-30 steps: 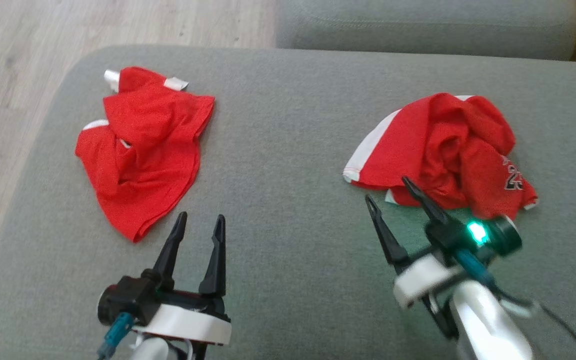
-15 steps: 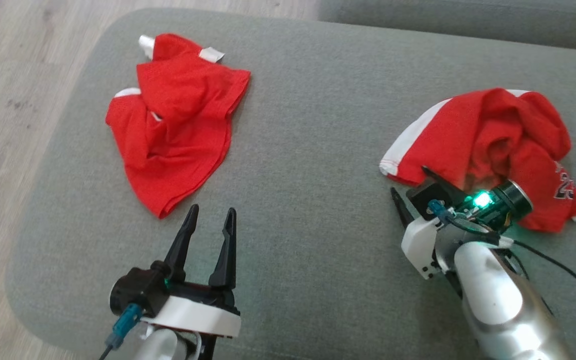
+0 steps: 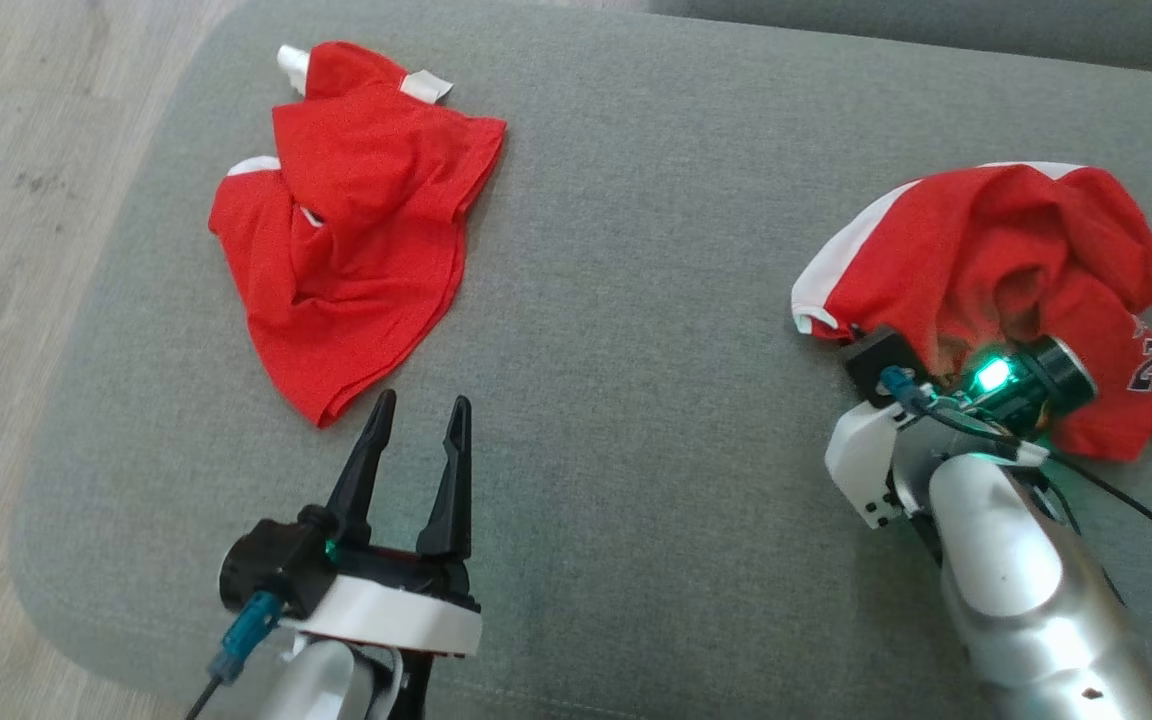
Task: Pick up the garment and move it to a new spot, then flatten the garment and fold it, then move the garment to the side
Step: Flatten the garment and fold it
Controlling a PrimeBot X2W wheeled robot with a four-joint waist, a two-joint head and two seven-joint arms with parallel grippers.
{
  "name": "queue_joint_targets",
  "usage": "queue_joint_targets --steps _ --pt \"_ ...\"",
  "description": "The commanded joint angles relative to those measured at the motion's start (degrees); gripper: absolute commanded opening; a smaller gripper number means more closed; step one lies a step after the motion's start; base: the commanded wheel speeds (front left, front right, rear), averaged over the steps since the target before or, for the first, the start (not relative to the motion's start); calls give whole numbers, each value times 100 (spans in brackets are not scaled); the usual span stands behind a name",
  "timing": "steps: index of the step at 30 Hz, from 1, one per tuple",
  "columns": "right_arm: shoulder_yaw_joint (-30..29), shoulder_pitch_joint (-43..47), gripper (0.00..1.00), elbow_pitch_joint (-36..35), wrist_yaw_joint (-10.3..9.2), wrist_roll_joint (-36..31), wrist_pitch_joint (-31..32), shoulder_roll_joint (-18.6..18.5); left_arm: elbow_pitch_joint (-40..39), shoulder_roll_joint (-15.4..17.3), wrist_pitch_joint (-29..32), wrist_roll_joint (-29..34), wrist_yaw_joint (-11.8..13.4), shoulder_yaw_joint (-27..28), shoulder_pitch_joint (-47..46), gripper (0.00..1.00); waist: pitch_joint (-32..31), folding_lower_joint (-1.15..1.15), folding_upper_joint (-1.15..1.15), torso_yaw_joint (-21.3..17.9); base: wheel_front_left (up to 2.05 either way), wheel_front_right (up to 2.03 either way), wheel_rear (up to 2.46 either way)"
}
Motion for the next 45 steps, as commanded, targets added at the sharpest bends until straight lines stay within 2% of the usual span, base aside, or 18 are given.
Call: queue_joint_targets --steps 1,10,15,19,26,28,34,36,40,45 --pt "64 -34 0 -174 39 91 -126 1 -132 -12 -61 63 -8 226 -206 100 -41 -1 0 -40 0 0 0" --pt "61 -273 0 -573 39 866 -892 1 -77 -25 -61 148 -34 312 -113 100 -439 -1 0 -205 0 0 0" --pt "-201 -645 0 -816 39 1566 -1101 1 -80 -28 -61 177 -21 339 0 100 -716 -1 0 -230 0 0 0" --pt "-371 -957 0 -946 39 1734 -1202 1 -82 -29 -61 172 -7 357 89 100 -853 -1 0 -237 0 0 0" --pt "-780 -1762 0 -1000 39 1896 -1144 1 -125 -31 -61 167 30 427 277 100 -1117 -1 0 -273 0 0 0" --pt "-705 -1996 0 -931 39 1973 -1132 1 -138 -31 -61 164 37 442 313 100 -1171 -1 0 -276 0 0 0" --pt "182 -2760 0 -886 39 2812 -1214 1 -141 -32 -61 151 58 452 458 100 -1381 -1 0 -291 0 0 0" --pt "234 -2927 0 -997 39 2905 -1174 1 -162 -32 -61 149 71 453 500 100 -1418 -1 0 -310 0 0 0" --pt "111 -2995 0 -1356 39 2986 -1017 1 -233 -33 -61 150 110 477 575 100 -1442 -1 0 -389 0 0 0" --pt "-318 -2679 0 -1884 39 2881 -594 1 -299 -33 -61 173 103 507 609 100 -1355 -1 0 -540 0 0 0"
